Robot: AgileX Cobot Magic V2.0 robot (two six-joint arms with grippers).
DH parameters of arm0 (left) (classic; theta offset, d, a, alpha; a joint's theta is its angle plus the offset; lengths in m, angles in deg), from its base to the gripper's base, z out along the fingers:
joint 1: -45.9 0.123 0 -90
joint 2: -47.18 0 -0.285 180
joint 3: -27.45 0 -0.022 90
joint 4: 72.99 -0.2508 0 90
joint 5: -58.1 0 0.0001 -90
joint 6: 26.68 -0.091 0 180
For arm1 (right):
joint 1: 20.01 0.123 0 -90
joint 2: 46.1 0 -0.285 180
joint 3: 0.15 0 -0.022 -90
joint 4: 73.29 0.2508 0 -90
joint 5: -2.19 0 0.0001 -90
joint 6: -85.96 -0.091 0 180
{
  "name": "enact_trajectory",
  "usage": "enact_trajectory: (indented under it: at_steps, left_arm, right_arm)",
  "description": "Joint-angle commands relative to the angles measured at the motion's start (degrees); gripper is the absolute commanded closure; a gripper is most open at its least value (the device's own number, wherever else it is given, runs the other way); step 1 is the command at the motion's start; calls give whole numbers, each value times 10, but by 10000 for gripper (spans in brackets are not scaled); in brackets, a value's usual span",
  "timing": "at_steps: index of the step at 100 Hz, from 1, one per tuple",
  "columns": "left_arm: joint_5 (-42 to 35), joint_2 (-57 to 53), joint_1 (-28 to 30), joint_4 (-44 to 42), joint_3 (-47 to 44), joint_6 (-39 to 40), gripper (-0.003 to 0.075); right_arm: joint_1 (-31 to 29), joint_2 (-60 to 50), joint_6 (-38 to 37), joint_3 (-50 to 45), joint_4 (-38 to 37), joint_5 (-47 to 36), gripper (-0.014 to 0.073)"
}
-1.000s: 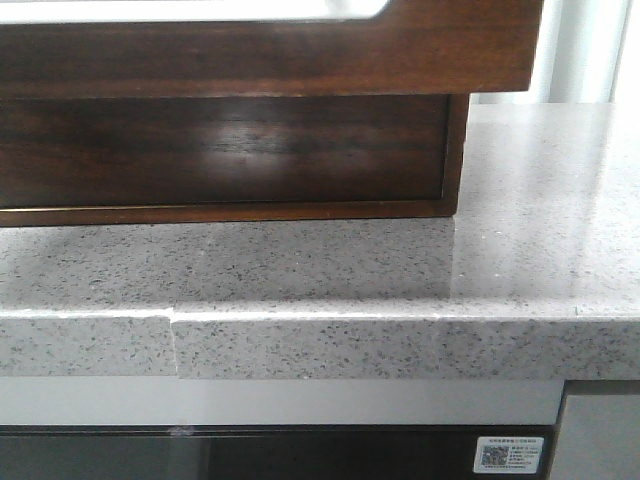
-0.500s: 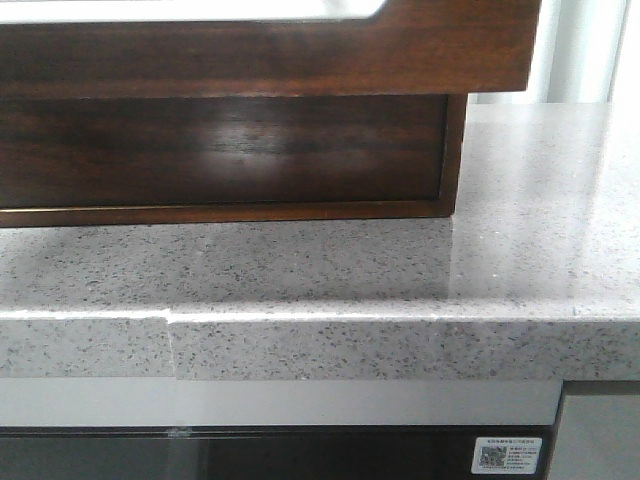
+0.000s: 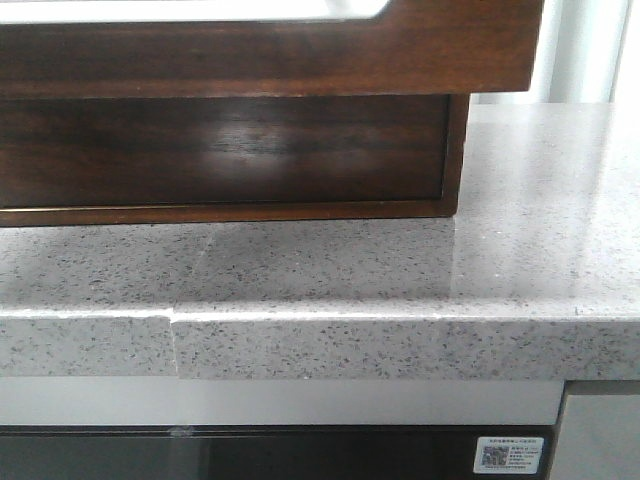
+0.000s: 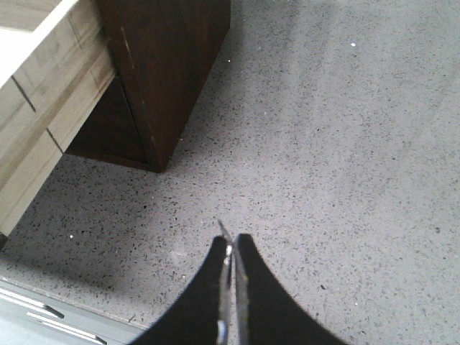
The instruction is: Put scissors in drawer with both arms
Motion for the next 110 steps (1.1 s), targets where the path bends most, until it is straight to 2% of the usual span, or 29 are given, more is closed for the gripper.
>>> enact_trajectory:
  at_steps: [1,20,26,99,110]
  left_arm:
    - [-105,-11,1,-25,-26,36,741]
    - [-269,-18,1,-40,-120,37,741]
    - [-233,-18,1,-33,-111,37,741]
    - [-232,-18,1,-32,-115,37,741]
    - [-232,-18,1,-32,-115,37,741]
  right_arm:
    - [-5,-2,1,15,-4,-39,662]
    - [-5,-2,1,15,-4,-39,662]
    - [-5,-2,1,15,-4,-39,662]
    - [-5,-5,1,13,-4,-40,662]
    - [-25,-49,1,-17,-39,-93,662]
